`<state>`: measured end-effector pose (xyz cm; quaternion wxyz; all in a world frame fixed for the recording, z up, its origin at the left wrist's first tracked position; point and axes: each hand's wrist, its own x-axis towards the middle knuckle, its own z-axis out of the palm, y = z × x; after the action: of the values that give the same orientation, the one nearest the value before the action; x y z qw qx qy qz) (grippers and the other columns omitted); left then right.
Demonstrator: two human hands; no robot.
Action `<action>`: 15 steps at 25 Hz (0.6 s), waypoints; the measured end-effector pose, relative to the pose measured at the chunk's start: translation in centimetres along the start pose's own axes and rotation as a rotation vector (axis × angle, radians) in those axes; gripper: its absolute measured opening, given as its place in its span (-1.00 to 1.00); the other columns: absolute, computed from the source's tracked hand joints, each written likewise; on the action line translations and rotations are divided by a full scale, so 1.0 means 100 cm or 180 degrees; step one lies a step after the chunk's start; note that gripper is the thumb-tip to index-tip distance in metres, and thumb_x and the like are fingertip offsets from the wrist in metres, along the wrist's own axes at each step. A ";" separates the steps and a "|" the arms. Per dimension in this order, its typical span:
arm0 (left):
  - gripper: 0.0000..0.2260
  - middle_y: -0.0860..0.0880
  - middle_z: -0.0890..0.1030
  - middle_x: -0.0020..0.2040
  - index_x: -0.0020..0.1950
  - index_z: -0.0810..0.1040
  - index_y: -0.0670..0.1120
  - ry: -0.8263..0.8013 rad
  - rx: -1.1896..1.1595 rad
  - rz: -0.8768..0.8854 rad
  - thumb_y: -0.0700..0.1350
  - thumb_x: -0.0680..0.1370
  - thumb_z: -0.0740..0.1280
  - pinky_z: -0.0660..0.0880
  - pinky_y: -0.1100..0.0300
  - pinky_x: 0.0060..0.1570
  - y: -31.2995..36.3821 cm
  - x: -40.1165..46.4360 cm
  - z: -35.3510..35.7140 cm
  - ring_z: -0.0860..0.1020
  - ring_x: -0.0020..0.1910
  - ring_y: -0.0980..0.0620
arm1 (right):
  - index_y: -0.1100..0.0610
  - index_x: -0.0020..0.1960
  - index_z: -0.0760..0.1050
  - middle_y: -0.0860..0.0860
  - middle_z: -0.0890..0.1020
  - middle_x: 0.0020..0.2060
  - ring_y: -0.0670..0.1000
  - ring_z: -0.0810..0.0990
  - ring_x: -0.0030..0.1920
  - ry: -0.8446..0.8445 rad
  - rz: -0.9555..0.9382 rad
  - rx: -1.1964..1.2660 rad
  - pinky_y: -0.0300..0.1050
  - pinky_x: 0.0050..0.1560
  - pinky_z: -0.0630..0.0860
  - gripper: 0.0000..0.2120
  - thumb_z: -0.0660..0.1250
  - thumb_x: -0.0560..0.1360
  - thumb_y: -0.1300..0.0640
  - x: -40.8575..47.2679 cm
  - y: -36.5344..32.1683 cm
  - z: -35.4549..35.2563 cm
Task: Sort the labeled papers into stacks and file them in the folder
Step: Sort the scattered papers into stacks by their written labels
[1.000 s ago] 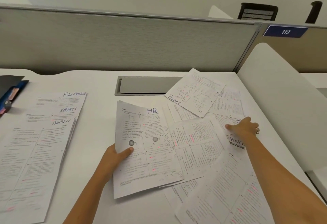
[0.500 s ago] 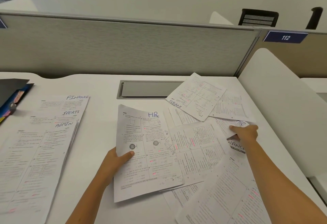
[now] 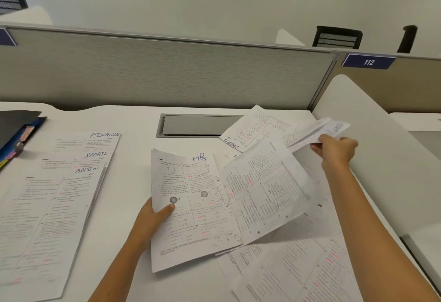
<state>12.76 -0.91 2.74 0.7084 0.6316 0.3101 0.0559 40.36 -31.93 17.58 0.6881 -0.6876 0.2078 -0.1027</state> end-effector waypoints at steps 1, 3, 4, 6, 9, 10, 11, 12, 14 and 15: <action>-0.54 -0.03 0.69 0.04 0.22 0.48 0.03 -0.0005 0.0002 0.0002 0.02 0.35 0.44 0.60 -0.13 -0.03 -0.001 -0.001 -0.001 0.69 -0.07 -0.08 | 0.18 0.21 0.23 0.15 0.49 0.18 -0.01 0.62 -0.23 -0.0005 -0.0173 -0.0023 -0.19 -0.34 0.58 -0.59 0.32 0.45 0.35 -0.008 -0.013 0.001; -0.54 -0.03 0.69 0.04 0.23 0.48 0.03 -0.0007 0.0005 0.0003 0.02 0.35 0.44 0.60 -0.15 -0.01 -0.002 -0.004 -0.002 0.69 -0.06 -0.09 | 0.21 0.25 0.21 0.13 0.53 0.09 -0.01 0.60 -0.33 0.0080 -0.0653 -0.0096 -0.15 -0.35 0.59 -0.59 0.27 0.47 0.32 -0.026 -0.039 0.002; -0.54 -0.03 0.69 0.04 0.23 0.48 0.04 -0.0003 0.0009 0.0000 0.02 0.35 0.44 0.60 -0.15 -0.01 -0.003 -0.005 -0.003 0.69 -0.07 -0.09 | 0.21 0.26 0.21 0.07 0.55 -0.02 0.02 0.60 -0.34 0.0145 -0.0977 -0.0168 -0.10 -0.35 0.60 -0.60 0.24 0.47 0.31 -0.035 -0.050 0.002; -0.55 -0.03 0.69 0.04 0.23 0.48 0.04 -0.0001 0.0047 0.0014 0.03 0.35 0.43 0.60 -0.15 -0.01 -0.004 -0.008 -0.004 0.69 -0.07 -0.08 | 0.23 0.25 0.23 -0.08 0.49 -0.25 0.10 0.61 -0.32 0.0237 -0.1693 -0.0323 0.05 -0.31 0.63 -0.62 0.20 0.46 0.29 -0.051 -0.070 0.003; -0.55 -0.03 0.69 0.04 0.23 0.48 0.03 0.0014 0.0108 -0.0001 0.03 0.36 0.42 0.60 -0.15 -0.02 -0.004 -0.011 -0.006 0.69 -0.08 -0.08 | 0.23 0.17 0.37 -0.12 0.51 -0.32 0.08 0.60 -0.28 0.0193 -0.2739 -0.0506 0.02 -0.23 0.61 -0.70 0.21 0.45 0.20 -0.071 -0.098 0.005; -0.55 -0.03 0.69 0.03 0.23 0.48 0.03 0.0032 0.0131 -0.0016 0.03 0.36 0.41 0.60 -0.15 -0.02 -0.003 -0.012 -0.006 0.69 -0.09 -0.08 | 0.23 0.13 0.43 -0.07 0.55 -0.30 0.03 0.57 -0.29 0.0140 -0.3047 -0.0593 -0.09 -0.20 0.58 -0.73 0.22 0.46 0.17 -0.077 -0.106 0.006; -0.56 -0.02 0.69 0.02 0.22 0.48 0.03 0.0049 0.0152 -0.0029 0.04 0.36 0.41 0.61 -0.14 -0.03 -0.003 -0.013 -0.006 0.69 -0.10 -0.07 | 0.22 0.10 0.49 -0.02 0.59 -0.25 -0.02 0.54 -0.29 0.0081 -0.3318 -0.0663 -0.23 -0.20 0.53 -0.75 0.23 0.48 0.14 -0.084 -0.113 0.007; -0.57 -0.03 0.70 0.01 0.22 0.49 0.02 0.0047 0.0166 -0.0037 0.04 0.36 0.40 0.61 -0.14 -0.03 -0.003 -0.014 -0.006 0.69 -0.10 -0.07 | 0.22 0.07 0.53 0.01 0.61 -0.21 -0.06 0.52 -0.27 0.0047 -0.3549 -0.0690 -0.34 -0.21 0.46 -0.76 0.24 0.50 0.11 -0.090 -0.120 0.009; -0.59 -0.03 0.70 0.00 0.22 0.50 0.00 0.0006 0.0163 -0.0028 0.03 0.39 0.39 0.61 -0.14 -0.03 -0.003 -0.016 -0.007 0.69 -0.10 -0.08 | 0.23 -0.02 0.57 0.01 0.61 -0.20 -0.11 0.48 -0.29 0.0100 -0.3838 -0.0597 -0.41 -0.26 0.36 -0.73 0.24 0.55 0.04 -0.103 -0.131 0.014; -0.62 -0.04 0.70 0.00 0.22 0.51 -0.01 -0.0003 0.0148 -0.0028 0.02 0.43 0.40 0.61 -0.13 -0.02 -0.003 -0.016 -0.007 0.69 -0.10 -0.08 | 0.25 -0.08 0.56 0.00 0.57 -0.25 -0.15 0.42 -0.33 0.0104 -0.3855 -0.0483 -0.42 -0.30 0.29 -0.69 0.24 0.56 0.00 -0.109 -0.135 0.017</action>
<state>11.04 -1.10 3.01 0.6940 0.6465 0.3137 0.0453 33.30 -26.20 32.42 0.4532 -0.7290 -0.2028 -0.4712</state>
